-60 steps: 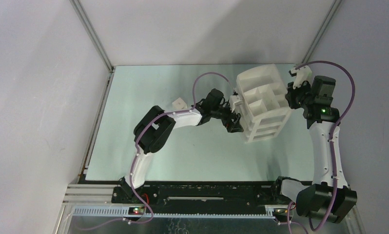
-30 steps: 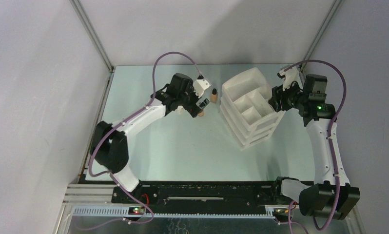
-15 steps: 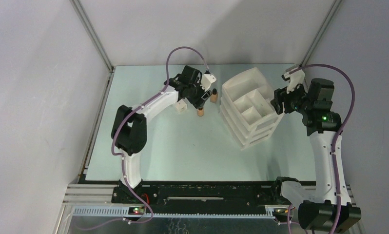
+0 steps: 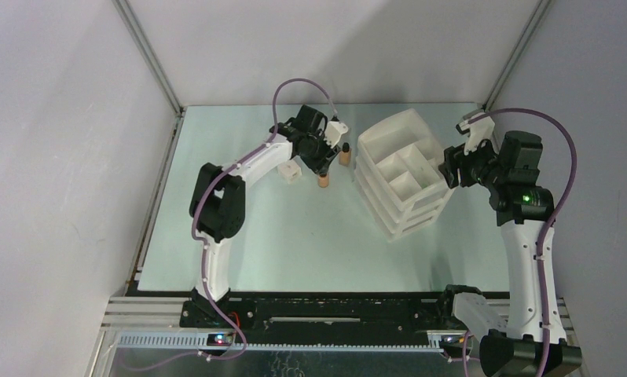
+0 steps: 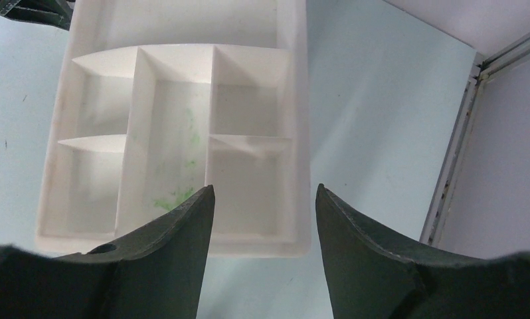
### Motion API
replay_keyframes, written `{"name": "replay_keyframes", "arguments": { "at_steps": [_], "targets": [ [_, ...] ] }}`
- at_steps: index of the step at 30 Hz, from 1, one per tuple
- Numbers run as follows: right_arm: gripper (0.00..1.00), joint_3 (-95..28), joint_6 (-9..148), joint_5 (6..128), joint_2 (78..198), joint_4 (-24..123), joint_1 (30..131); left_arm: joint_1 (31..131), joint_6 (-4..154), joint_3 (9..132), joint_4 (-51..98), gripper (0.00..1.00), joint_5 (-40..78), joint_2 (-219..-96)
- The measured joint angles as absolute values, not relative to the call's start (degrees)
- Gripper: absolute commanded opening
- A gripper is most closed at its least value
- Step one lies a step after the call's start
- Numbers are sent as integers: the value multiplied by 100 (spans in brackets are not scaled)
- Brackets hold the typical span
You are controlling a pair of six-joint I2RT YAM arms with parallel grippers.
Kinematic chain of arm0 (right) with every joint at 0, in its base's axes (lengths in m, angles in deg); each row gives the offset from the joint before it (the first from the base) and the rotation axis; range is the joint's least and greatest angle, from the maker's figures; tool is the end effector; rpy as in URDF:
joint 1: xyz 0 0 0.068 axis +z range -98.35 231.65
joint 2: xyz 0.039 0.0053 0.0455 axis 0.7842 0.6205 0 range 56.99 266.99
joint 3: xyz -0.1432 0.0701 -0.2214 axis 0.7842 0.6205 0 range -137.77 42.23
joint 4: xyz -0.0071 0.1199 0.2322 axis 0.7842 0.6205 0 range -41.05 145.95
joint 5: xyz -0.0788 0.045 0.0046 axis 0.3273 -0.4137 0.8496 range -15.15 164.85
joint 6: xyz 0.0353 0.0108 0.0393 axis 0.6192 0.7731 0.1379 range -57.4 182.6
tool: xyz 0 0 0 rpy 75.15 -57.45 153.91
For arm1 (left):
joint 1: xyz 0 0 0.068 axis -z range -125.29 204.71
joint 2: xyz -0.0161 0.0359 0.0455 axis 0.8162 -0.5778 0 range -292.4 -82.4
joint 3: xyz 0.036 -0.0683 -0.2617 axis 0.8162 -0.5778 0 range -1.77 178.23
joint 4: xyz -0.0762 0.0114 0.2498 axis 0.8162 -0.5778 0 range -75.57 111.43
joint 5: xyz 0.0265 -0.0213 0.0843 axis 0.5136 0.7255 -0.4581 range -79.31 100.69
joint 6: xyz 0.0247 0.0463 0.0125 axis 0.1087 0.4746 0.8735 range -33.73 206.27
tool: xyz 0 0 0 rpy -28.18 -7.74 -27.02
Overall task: Organize the makeup
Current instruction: Pick up the makeup from the center of the board.
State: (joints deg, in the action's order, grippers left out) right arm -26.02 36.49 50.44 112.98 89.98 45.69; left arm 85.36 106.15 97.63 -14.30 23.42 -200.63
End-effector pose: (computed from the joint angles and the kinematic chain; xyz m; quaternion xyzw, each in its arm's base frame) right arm 0.1928 -0.0053 0.3918 -0.2532 0.8094 0.0373 0.5286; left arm 0.3908 -0.2409 0.2351 0.4346 0.8417 -0.1335 0.2912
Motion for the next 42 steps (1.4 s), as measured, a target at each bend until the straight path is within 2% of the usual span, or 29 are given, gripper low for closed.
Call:
{"name": "replay_keyframes", "arguments": {
  "at_steps": [4, 10, 14, 19, 25, 33, 36, 42],
  "targets": [
    [65, -2602, 3632, 5060, 11204, 9000, 4569, 8479, 10574, 9846, -1475, 41, 2469, -20137],
    [65, -2602, 3615, 5062, 11086, 9025, 4572, 8407, 10574, 9848, -1515, 24, 2770, -20196],
    [64, -2607, 3606, 5077, 10975, 9031, 4589, 8331, 10576, 9850, -1526, 21, 2954, -20190],
    [63, -2823, 3639, 5033, 10937, 9027, 4681, 8228, 10639, 9559, -1583, 21, 3050, -19823],
    [68, -3227, 3875, 4657, 10957, 8826, 5085, 8195, 10729, 9011, -1738, 26, 3343, -18430],
    [73, -3719, 4264, 3860, 11442, 8402, 6314, 8346, 10530, 8987, -1725, 28, 4045, -16854],
    [78, -4023, 4264, 3763, 11864, 8384, 6877, 8512, 10480, 8998, -1729, 29, 4322, -16662],
    [81, -4250, 4056, 3853, 12537, 8482, 7813, 8674, 10215, 9210, -1836, 30, 4978, -16640]
  ]
}}
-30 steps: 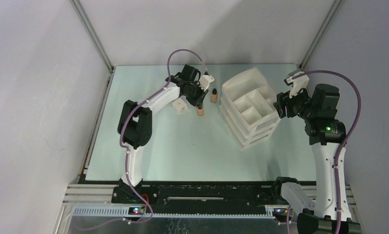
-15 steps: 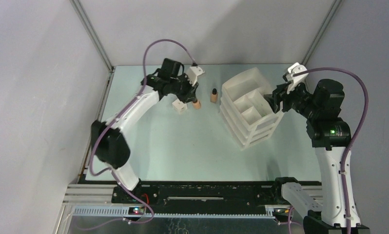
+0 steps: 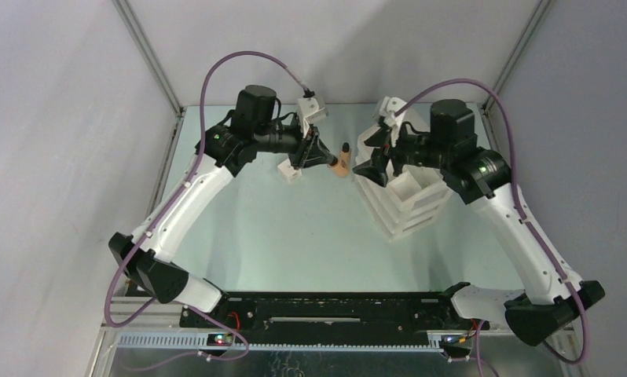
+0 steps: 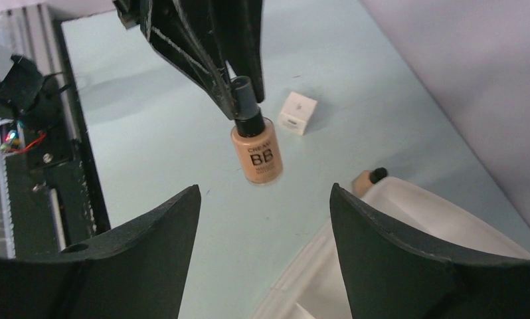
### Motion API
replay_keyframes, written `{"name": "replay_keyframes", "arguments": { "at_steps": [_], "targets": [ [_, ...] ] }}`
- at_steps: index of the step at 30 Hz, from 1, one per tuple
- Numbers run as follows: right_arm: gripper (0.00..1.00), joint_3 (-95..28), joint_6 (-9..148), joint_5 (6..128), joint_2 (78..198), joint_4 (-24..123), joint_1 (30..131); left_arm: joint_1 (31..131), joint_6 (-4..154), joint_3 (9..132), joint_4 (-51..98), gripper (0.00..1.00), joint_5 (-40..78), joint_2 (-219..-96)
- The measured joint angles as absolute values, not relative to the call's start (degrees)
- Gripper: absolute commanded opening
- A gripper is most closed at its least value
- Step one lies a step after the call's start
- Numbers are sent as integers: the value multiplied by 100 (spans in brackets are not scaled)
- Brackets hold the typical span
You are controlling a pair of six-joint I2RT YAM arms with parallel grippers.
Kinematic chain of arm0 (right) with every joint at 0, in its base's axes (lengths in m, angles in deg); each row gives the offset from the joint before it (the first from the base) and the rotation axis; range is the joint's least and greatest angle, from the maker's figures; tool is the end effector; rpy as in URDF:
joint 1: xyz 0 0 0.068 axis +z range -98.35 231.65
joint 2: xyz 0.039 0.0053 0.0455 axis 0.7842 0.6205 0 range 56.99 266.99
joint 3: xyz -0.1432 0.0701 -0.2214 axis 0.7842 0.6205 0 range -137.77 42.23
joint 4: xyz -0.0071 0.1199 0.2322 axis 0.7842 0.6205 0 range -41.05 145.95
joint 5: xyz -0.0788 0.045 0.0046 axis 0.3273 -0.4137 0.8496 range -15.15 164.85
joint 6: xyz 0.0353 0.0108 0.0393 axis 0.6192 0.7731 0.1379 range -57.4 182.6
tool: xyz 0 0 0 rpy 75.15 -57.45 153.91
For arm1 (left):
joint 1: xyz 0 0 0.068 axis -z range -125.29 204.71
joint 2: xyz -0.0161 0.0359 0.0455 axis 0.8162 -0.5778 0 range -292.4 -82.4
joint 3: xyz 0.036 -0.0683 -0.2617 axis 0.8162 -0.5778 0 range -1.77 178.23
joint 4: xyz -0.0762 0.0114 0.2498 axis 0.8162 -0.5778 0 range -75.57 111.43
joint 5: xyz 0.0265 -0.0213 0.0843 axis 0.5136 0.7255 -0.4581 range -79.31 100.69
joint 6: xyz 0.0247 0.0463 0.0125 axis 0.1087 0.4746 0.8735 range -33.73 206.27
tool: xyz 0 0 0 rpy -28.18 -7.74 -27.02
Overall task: Organize the makeup
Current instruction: Pick up the makeup from the center of the board.
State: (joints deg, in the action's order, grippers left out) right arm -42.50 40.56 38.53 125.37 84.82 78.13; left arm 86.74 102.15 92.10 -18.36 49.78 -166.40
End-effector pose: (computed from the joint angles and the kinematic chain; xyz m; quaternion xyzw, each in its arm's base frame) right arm 0.2033 0.1249 0.4511 -0.4829 0.6336 0.2755 0.5380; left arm 0.2521 -0.1844 0.4263 0.4843 0.6775 -0.3530 0.4264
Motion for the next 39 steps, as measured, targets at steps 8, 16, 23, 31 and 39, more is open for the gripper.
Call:
{"name": "replay_keyframes", "arguments": {
  "at_steps": [8, 16, 23, 31, 39],
  "targets": [
    [81, -4329, 3702, 3991, 12845, 8725, 8294, 8790, 9675, 9507, -1574, 31, 5568, -16618],
    [78, -4329, 3545, 3993, 12835, 8758, 8340, 9124, 9319, 9507, -1316, 32, 5765, -16618],
    [81, -4051, 3531, 4078, 12699, 8716, 8351, 9179, 9166, 9507, -1198, 29, 5758, -16618],
    [82, -3857, 3680, 3995, 12568, 8531, 8132, 9183, 9166, 9507, -1110, 25, 5651, -16618],
    [86, -3660, 4578, 3191, 12568, 7960, 7529, 9183, 9013, 9507, -839, 23, 5660, -16651]
  ]
}}
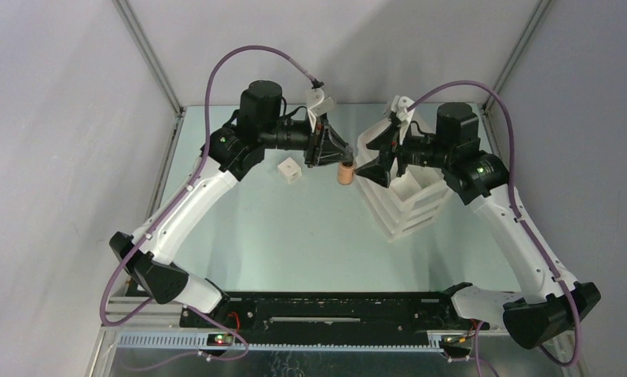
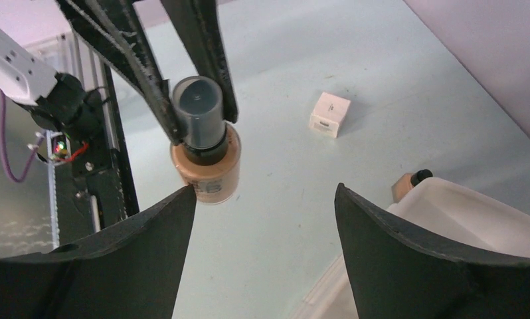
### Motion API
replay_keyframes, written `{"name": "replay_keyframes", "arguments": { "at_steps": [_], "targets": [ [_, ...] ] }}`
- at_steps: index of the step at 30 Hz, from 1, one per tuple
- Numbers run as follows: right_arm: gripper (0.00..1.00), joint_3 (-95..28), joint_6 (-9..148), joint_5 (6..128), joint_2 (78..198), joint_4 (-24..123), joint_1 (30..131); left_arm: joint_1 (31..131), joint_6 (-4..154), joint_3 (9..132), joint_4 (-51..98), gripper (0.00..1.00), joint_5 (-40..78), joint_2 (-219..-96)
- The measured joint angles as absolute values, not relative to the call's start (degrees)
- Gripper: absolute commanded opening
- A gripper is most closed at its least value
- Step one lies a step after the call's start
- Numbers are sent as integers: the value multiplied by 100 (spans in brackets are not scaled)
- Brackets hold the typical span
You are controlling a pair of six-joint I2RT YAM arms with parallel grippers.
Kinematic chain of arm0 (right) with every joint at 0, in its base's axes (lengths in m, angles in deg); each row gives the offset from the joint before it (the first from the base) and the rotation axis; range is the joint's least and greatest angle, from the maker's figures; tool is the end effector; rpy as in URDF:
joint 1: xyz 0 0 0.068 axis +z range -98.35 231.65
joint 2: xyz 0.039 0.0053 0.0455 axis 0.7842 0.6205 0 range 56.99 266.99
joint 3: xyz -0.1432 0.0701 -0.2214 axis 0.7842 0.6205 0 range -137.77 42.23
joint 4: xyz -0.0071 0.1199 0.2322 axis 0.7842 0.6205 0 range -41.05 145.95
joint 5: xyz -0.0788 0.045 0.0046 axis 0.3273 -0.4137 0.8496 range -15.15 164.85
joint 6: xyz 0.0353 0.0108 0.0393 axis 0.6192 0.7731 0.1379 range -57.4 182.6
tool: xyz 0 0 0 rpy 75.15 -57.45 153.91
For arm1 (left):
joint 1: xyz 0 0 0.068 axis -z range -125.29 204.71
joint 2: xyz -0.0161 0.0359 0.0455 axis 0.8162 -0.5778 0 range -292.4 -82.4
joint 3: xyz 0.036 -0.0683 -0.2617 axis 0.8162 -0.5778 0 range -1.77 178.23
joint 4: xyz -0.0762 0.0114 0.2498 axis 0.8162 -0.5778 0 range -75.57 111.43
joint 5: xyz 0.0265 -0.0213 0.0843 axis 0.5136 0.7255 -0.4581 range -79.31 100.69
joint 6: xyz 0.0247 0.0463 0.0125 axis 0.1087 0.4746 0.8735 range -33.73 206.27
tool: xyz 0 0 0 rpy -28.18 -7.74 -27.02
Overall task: Organize the makeup
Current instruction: Pick up the makeup from the center of the board.
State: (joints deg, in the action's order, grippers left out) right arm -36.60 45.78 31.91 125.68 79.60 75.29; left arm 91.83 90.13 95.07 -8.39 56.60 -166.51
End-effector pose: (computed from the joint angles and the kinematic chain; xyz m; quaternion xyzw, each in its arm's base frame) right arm 0.2178 0.1219 0.4266 -0.4602 0.6454 0.3317 0.5115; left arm 0.2341 -0.2094 0.4595 0.4764 0.6127 -0.4571 0.4344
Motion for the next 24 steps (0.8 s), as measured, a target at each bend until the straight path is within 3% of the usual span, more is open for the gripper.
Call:
{"name": "replay_keyframes", "arguments": {
  "at_steps": [12, 18, 24],
  "targets": [
    [83, -3431, 5282, 2312, 12666, 7300, 7459, 9192, 8209, 9507, -92, 22, 6042, -16916],
    [70, -3409, 5479, 2148, 12752, 7147, 7452, 9192, 7955, 9507, 114, 22, 6152, -17018],
    [40, -3409, 5704, 1962, 12760, 7025, 7347, 9192, 7863, 9507, 238, 27, 6200, -17056]
  ]
}}
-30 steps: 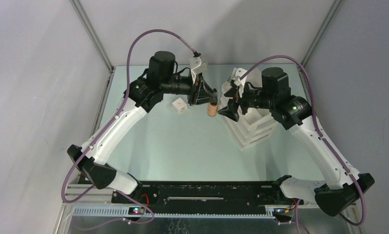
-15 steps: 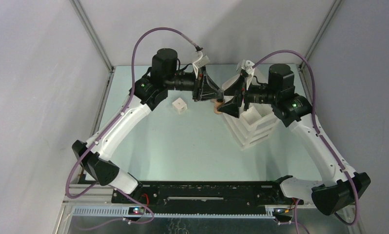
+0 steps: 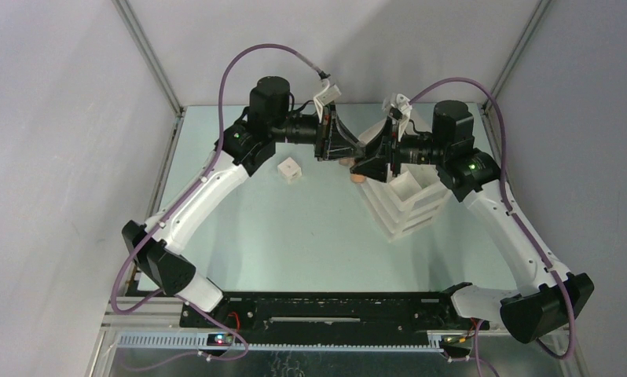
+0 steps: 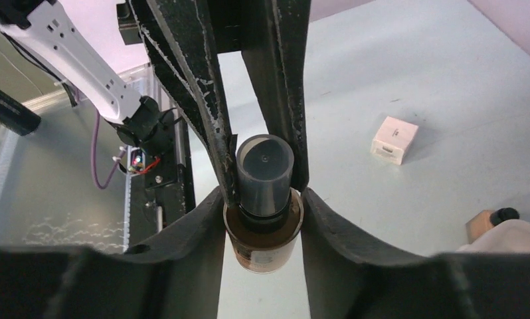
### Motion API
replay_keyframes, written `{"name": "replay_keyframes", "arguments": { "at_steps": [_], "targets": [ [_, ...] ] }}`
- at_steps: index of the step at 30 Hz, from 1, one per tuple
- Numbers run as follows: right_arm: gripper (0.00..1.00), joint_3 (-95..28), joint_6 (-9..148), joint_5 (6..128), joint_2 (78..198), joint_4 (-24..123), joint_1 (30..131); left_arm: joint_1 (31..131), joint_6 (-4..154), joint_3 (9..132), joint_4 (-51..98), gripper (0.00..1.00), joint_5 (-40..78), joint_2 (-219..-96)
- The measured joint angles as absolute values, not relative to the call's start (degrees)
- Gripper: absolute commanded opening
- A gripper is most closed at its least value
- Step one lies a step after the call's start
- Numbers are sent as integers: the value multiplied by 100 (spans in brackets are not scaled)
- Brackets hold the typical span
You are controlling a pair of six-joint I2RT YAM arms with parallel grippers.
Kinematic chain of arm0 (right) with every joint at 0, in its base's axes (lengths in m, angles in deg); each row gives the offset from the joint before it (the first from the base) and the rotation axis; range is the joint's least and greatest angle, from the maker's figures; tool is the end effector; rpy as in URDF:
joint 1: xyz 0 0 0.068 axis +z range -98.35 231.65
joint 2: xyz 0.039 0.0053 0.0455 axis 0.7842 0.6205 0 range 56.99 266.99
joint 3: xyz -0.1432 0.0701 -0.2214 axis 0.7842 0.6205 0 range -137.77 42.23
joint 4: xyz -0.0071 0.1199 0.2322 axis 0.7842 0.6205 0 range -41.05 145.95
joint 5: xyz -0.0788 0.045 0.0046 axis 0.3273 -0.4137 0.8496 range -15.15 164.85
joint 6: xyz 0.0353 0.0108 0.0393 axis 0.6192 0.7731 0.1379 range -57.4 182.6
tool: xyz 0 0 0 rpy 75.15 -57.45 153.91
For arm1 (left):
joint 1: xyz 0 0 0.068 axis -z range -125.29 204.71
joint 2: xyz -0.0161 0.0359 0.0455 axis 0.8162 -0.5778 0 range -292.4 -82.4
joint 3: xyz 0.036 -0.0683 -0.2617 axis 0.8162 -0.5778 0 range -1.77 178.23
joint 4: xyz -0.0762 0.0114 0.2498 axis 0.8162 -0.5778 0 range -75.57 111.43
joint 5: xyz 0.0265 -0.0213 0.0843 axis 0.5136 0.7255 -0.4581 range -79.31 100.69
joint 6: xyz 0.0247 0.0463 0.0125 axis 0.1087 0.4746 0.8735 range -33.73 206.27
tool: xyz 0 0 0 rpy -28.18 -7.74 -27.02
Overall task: Organize the makeup
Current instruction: Pick up the makeup from the center of the board, then place the makeup in the storage box.
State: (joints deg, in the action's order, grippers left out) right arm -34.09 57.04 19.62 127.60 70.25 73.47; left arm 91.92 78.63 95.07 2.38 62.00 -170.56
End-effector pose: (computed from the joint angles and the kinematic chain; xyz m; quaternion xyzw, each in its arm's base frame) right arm 0.2314 0.1242 0.4213 -0.4394 0.6194 0.4412 0.4782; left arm 0.2533 -0.2274 0.4562 0.4448 0.5988 -0.5276 0.4066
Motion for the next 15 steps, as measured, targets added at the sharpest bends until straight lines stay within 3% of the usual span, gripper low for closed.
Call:
{"name": "replay_keyframes", "arguments": {
  "at_steps": [2, 4, 8, 15],
  "targets": [
    [23, -3398, 5754, 1925, 12760, 7005, 7336, 9190, 7859, 9507, 269, 41, 6206, -17060],
    [2, -3389, 5761, 1901, 12758, 6987, 7310, 9192, 7852, 9507, 286, 68, 6195, -17060],
    [0, -3319, 5759, 2104, 12703, 7049, 7135, 9192, 7981, 9494, 293, 97, 6108, -17025],
    [0, -3024, 5590, 2485, 12371, 7046, 6235, 8993, 8259, 9356, 214, 100, 5885, -16653]
  ]
}}
